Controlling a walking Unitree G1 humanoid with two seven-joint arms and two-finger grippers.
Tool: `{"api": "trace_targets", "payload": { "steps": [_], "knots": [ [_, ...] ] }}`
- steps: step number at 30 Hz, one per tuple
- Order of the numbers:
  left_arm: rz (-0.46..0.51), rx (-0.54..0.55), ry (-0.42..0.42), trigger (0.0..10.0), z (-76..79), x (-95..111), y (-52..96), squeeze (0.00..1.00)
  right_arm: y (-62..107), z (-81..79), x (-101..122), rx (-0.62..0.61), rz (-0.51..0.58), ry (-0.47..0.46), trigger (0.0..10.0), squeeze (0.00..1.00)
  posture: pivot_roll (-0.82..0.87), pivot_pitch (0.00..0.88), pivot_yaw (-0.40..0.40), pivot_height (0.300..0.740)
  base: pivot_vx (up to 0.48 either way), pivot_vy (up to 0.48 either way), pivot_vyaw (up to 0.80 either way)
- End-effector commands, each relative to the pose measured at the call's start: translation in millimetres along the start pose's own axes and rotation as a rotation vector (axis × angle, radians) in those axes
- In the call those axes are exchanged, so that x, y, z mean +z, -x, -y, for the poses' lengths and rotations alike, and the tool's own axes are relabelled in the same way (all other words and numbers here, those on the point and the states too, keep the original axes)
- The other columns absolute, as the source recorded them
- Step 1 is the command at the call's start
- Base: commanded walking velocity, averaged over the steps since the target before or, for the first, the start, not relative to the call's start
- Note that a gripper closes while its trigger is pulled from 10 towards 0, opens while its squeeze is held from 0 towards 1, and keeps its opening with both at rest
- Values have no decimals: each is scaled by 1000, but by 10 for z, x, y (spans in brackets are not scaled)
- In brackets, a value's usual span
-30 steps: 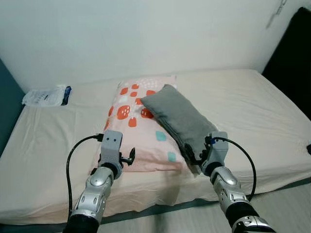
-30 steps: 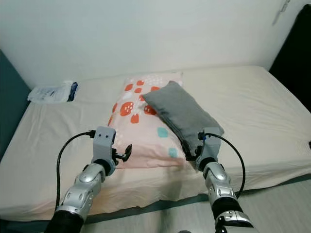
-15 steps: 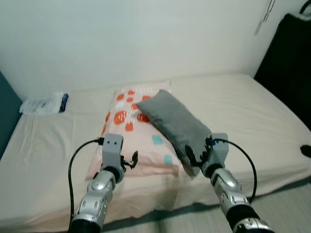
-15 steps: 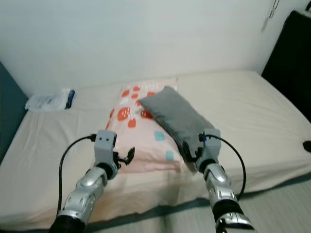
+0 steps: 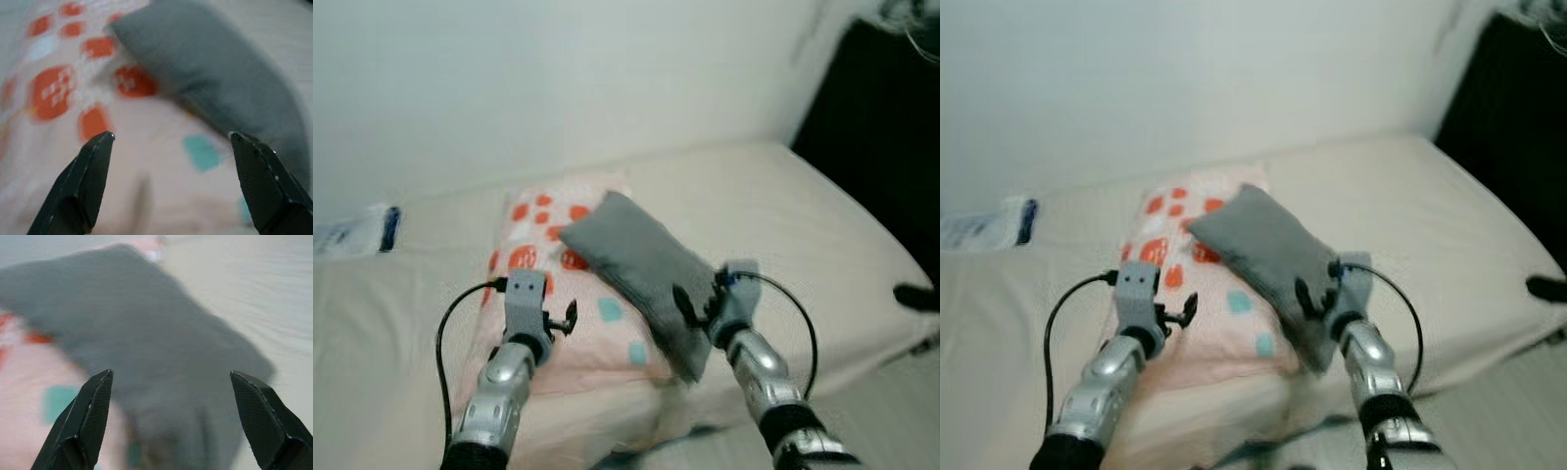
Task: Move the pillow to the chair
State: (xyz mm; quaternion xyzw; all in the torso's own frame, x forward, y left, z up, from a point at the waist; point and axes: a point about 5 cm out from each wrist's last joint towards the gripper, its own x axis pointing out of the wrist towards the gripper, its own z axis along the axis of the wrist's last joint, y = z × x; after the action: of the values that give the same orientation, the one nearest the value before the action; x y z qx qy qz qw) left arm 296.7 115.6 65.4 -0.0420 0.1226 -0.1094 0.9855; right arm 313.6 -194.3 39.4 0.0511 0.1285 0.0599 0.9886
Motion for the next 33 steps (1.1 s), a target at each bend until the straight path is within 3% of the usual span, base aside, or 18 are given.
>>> {"api": "trace_targets", "payload": {
  "steps": [1, 33],
  "knots": [
    [-12, 35, 1, 10000, -94, -47, 51, 0, -41, -82, 28, 24, 7, -9, 10000, 0, -106, 38, 8, 740, 0, 0, 0],
    [-30, 18, -33, 10000, -113, -60, 41, 0, -26, -63, -8, -6, 3, -23, 10000, 0, -104, 36, 21, 740, 0, 0, 0]
  ]
}}
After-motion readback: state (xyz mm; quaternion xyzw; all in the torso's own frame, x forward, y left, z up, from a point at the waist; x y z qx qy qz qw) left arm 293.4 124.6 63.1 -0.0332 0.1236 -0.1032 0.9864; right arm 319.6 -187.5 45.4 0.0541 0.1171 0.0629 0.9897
